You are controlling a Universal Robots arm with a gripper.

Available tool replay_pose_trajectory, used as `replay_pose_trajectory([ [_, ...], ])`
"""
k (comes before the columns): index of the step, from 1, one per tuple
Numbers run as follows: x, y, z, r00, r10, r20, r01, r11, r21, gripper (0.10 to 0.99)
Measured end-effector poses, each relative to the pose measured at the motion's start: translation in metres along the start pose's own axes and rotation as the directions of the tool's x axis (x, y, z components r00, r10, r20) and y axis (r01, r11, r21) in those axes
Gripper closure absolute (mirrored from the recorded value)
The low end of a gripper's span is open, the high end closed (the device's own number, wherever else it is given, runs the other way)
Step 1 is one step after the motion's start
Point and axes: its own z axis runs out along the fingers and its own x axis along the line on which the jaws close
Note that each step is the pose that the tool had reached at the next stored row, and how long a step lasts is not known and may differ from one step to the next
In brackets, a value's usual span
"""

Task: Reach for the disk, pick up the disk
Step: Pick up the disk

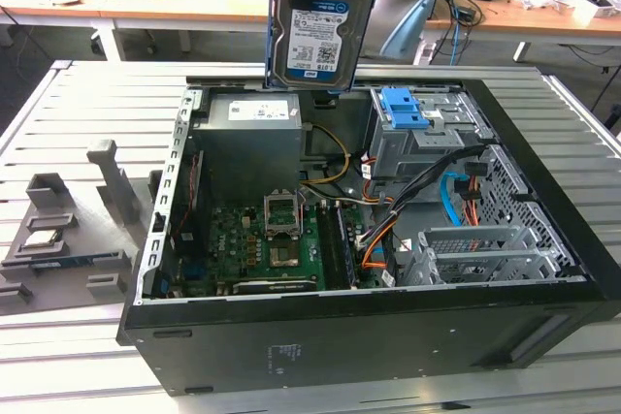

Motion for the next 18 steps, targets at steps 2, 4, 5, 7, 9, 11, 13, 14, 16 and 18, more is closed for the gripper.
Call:
replay_pose_trajectory([
  [2,0.0032,-0.0001,0.0,1.0,0.0,-0.0042,0.0,1.0,0.0,0.722],
  [4,0.0078,-0.0004,0.0,1.0,0.001,-0.0082,-0.001,1.0,0.0,0.722],
  [5,0.0104,-0.0005,0.0001,1.0,0.001,-0.0095,-0.001,1.0,0.001,0.722],
  [7,0.0147,-0.0008,0.0003,0.9999,0.001,-0.0102,-0.001,1.0,0.001,0.722],
  [9,0.0169,-0.0009,0.0003,0.9999,0.001,-0.0103,-0.001,1.0,0.001,0.722],
  [11,0.0193,-0.0011,0.0003,0.9999,0.001,-0.0103,-0.001,1.0,0.001,0.722],
  [13,0.0213,-0.0012,0.0002,0.9999,0.001,-0.0102,-0.001,1.0,0.001,0.722],
  [14,0.0222,-0.0012,0.0002,0.9999,0.001,-0.0103,-0.001,1.0,0.001,0.722],
  [16,0.026,-0.0014,0.0002,0.9999,0.001,-0.0104,-0.001,1.0,0.001,0.722],
  [18,0.028,-0.0016,0.0002,0.9999,0.001,-0.0103,-0.001,1.0,0.001,0.722],
])
